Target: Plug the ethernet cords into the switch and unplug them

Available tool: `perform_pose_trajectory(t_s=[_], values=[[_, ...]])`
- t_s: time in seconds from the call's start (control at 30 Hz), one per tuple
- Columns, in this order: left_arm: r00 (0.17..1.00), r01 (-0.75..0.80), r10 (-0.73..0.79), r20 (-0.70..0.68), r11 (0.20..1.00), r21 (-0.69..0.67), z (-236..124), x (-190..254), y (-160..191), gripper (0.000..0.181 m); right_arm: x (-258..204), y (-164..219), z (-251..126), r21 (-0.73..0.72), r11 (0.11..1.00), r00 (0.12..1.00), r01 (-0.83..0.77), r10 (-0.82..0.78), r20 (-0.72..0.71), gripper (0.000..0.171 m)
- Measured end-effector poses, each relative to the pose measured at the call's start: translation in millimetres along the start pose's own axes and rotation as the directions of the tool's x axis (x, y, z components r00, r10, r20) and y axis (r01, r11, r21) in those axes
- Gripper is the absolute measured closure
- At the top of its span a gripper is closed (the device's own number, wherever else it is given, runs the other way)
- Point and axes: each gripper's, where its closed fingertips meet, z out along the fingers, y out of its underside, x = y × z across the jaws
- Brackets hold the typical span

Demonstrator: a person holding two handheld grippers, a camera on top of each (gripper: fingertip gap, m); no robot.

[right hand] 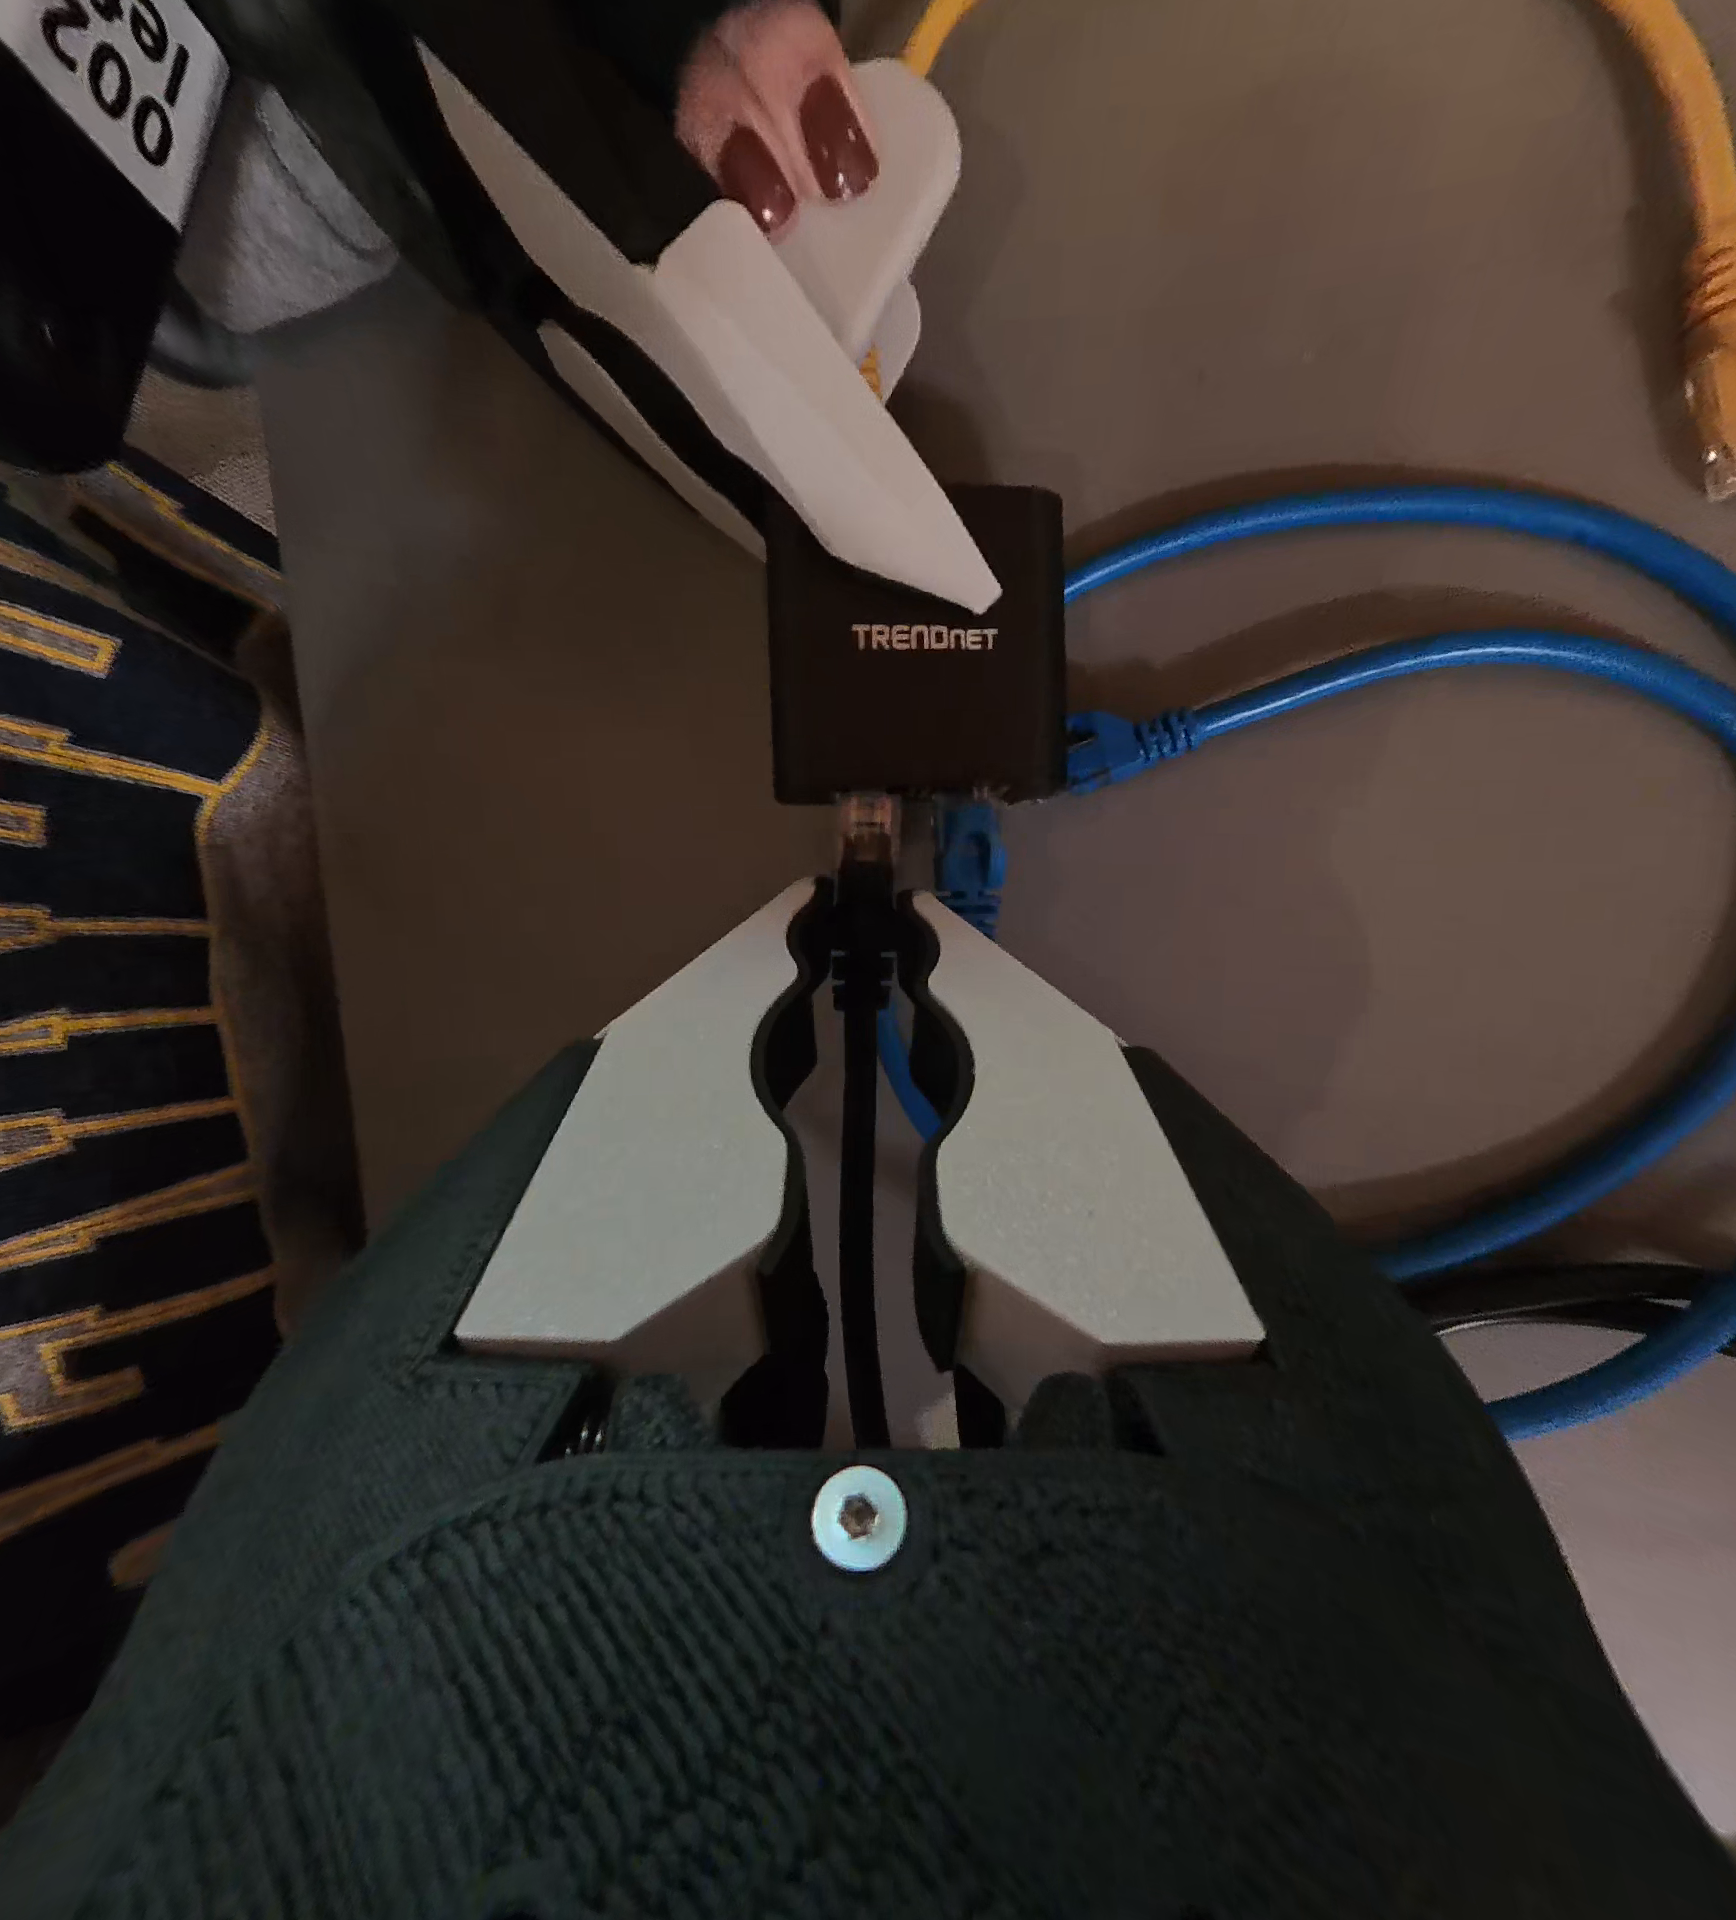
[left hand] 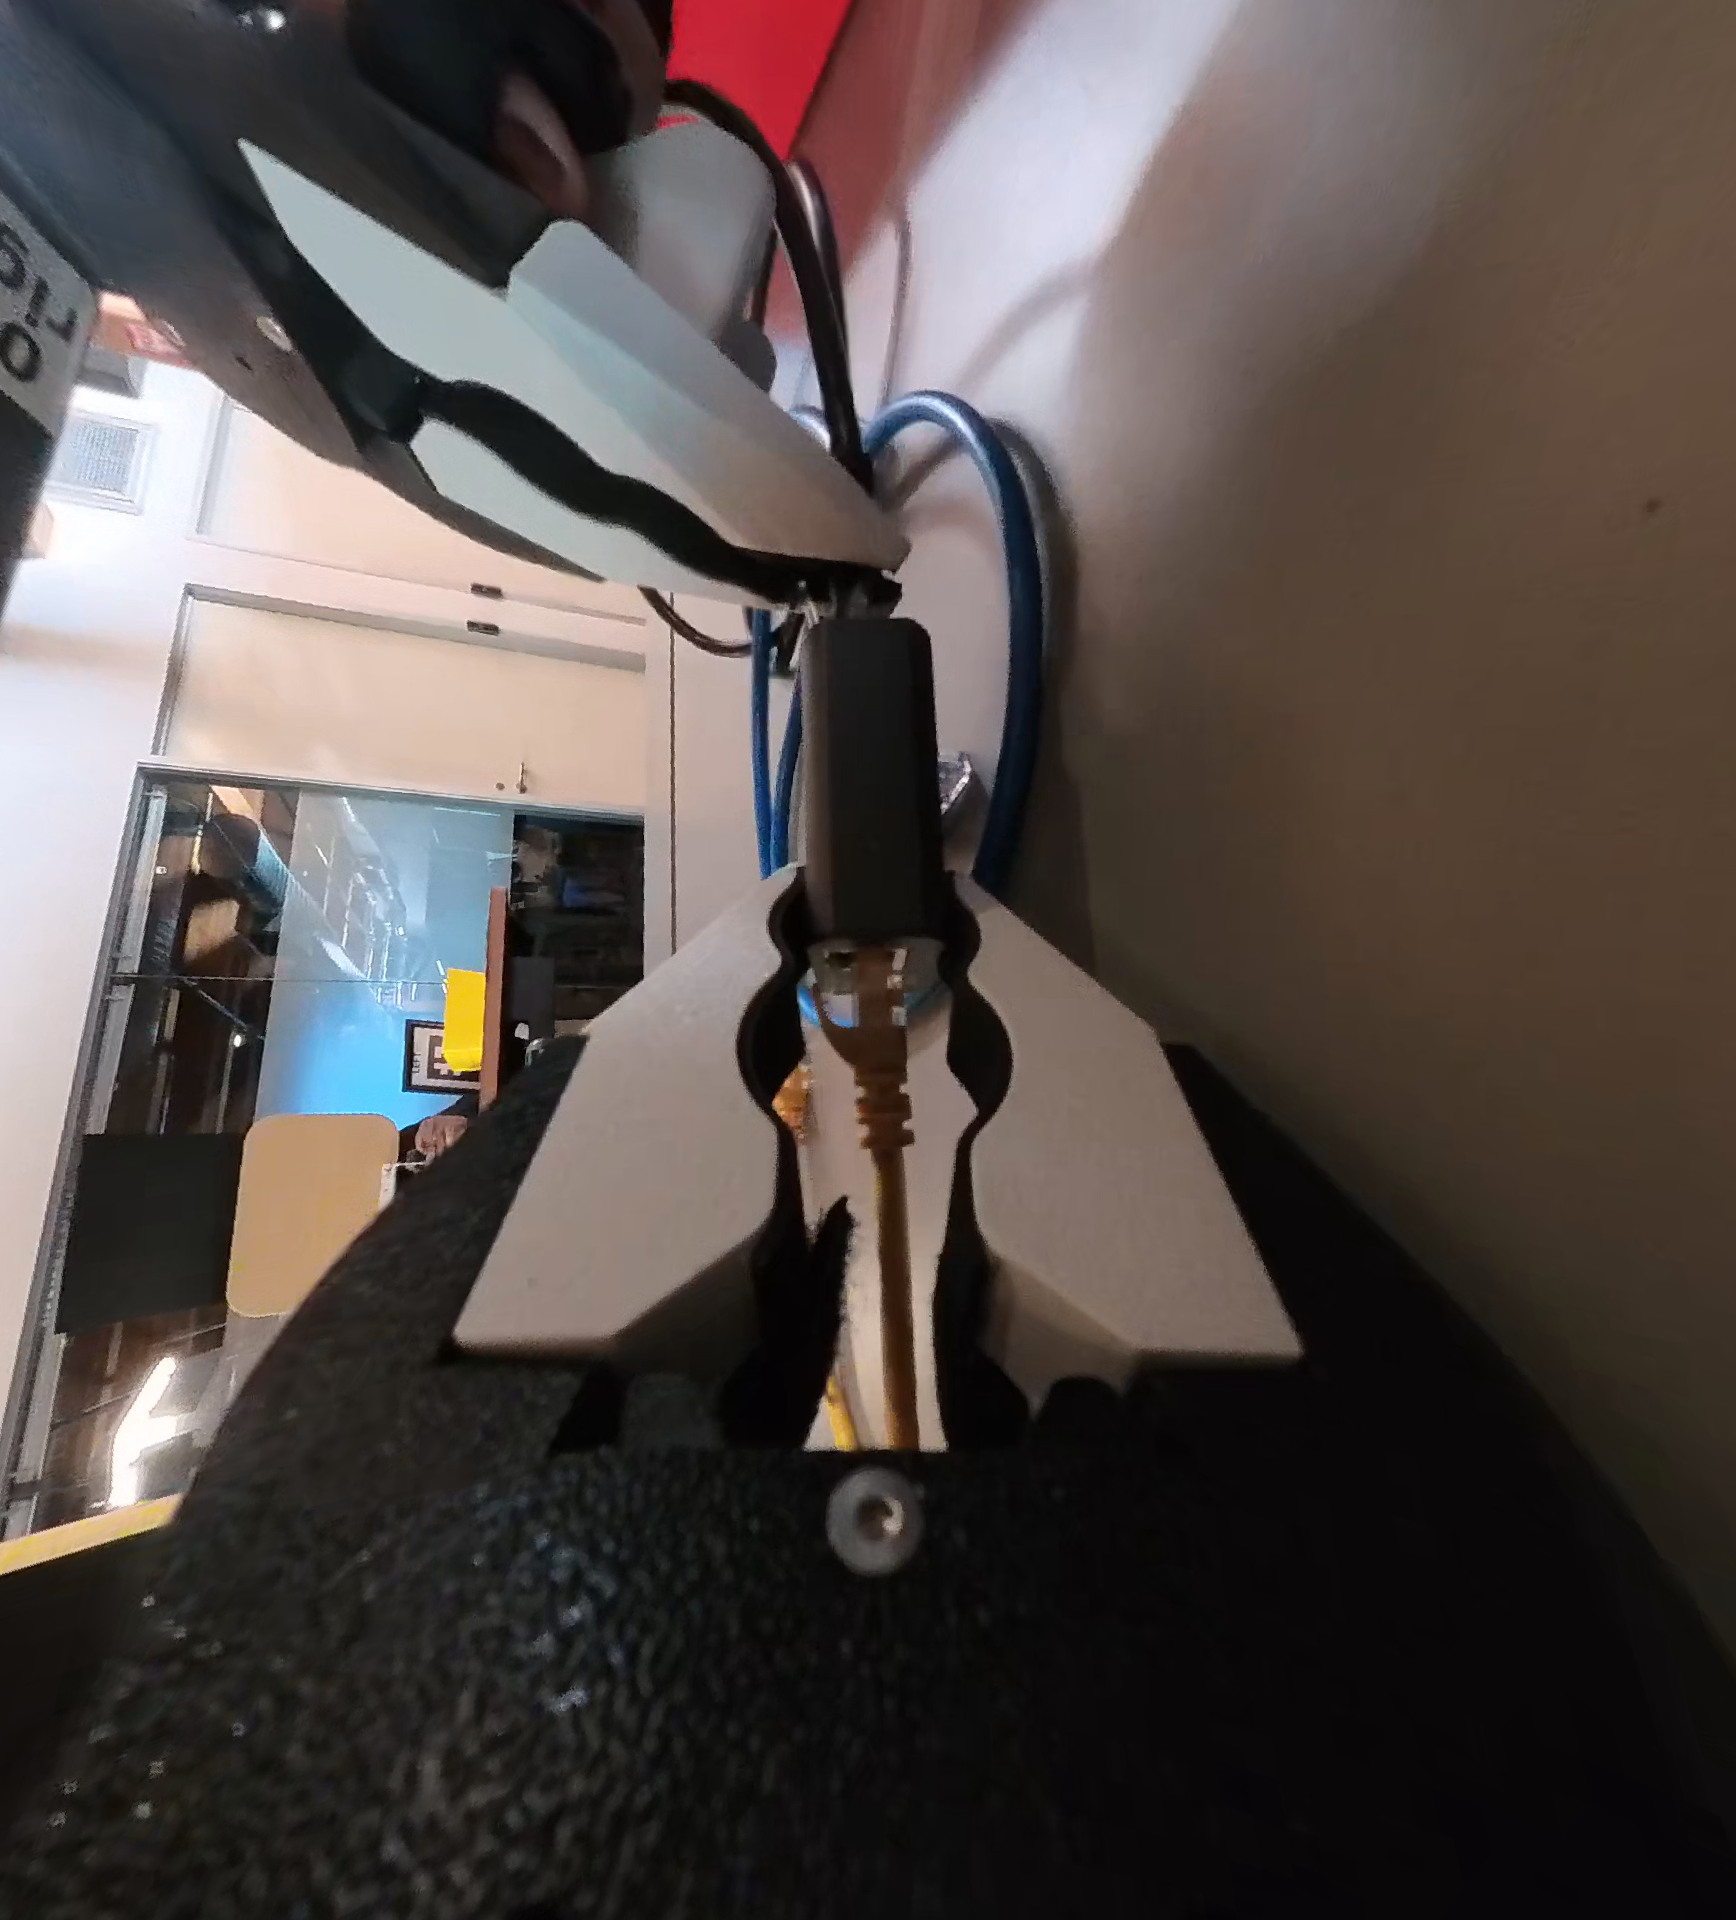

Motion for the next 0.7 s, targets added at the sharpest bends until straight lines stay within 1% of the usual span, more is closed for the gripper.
perform_pose_trajectory(t_s=[0.03, 0.1, 0.17, 0.3, 0.4, 0.57, 0.7], values=[[1.0, 0.004, -0.004, 0.0, 1.0, 0.001, 0.2, 0.0, -0.1, 0.16, 0.4, 0.2, 0.2, -0.005, 1.0, 1.0, 0.014, -0.014, -0.012, 0.161], [0.999, 0.035, -0.035, -0.009, 0.999, 0.01, 0.2, 0.3, 0.4, 0.16, 1.3, 0.5, 0.9, -0.048, 0.995, 0.992, 0.09, -0.094, -0.08, 0.161], [0.999, 0.048, -0.048, -0.014, 0.999, 0.012, -0.2, 0.6, 1.1, 0.16, 2.2, -0.8, 1.2, -0.086, 0.989, 0.983, 0.122, -0.132, -0.125, 0.162], [0.998, 0.066, -0.065, -0.021, 0.998, 0.017, -1.0, 1.0, 0.0, 0.16, 2.6, -2.4, 0.2, -0.047, 0.996, 0.993, 0.078, -0.081, -0.08, 0.161], [0.997, 0.075, -0.074, -0.025, 0.997, 0.021, -1.6, 1.4, 0.1, 0.16, 2.3, -3.8, 0.0, -0.021, 0.997, 0.995, 0.07, -0.071, -0.074, 0.162], [0.998, 0.06, -0.06, -0.02, 0.998, 0.024, -3.0, 1.8, -0.4, 0.16, -0.4, -4.9, 0.5, 0.049, 0.999, 0.999, -0.024, 0.022, 0.038, 0.161], [0.998, 0.061, -0.061, -0.02, 0.998, 0.023, -4.4, 2.2, -0.5, 0.16, -0.6, -5.8, 0.6, 0.071, 0.997, 0.999, -0.03, 0.027, 0.046, 0.161]])
